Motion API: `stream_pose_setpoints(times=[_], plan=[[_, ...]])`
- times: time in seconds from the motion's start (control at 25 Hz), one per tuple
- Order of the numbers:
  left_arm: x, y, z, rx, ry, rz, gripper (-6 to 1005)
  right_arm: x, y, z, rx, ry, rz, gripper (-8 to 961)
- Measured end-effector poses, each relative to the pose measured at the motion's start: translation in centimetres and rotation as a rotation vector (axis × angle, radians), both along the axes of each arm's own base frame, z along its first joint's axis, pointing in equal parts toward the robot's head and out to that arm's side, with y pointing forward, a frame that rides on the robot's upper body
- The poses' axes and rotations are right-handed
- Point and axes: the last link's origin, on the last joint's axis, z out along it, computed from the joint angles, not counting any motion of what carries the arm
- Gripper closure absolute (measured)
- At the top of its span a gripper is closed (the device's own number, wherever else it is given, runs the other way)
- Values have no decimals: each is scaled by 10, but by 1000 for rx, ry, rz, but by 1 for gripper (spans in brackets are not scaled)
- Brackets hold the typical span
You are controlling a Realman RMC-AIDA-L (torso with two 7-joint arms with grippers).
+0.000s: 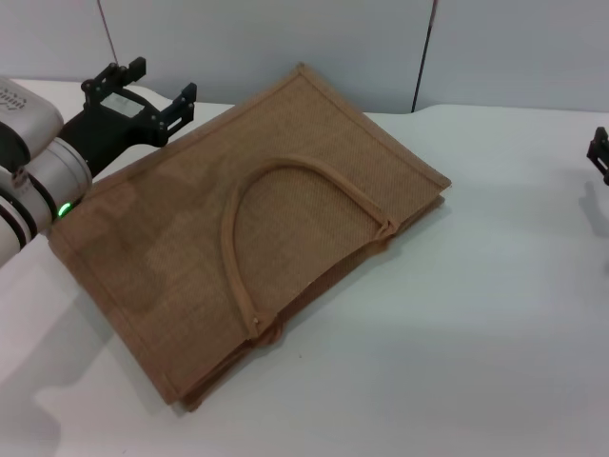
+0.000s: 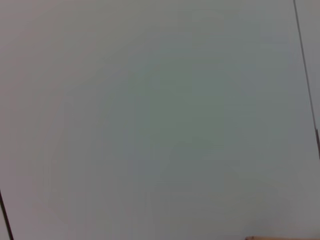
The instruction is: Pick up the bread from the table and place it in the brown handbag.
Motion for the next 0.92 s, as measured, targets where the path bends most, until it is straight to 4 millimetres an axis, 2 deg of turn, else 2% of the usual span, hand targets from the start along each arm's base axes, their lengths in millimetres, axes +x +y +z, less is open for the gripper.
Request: stream_pose_setpoints(times=[0.92], plan=[[-5,-1,-3,-11,-5,21,245,0,6,0,-19,0,-22,102]])
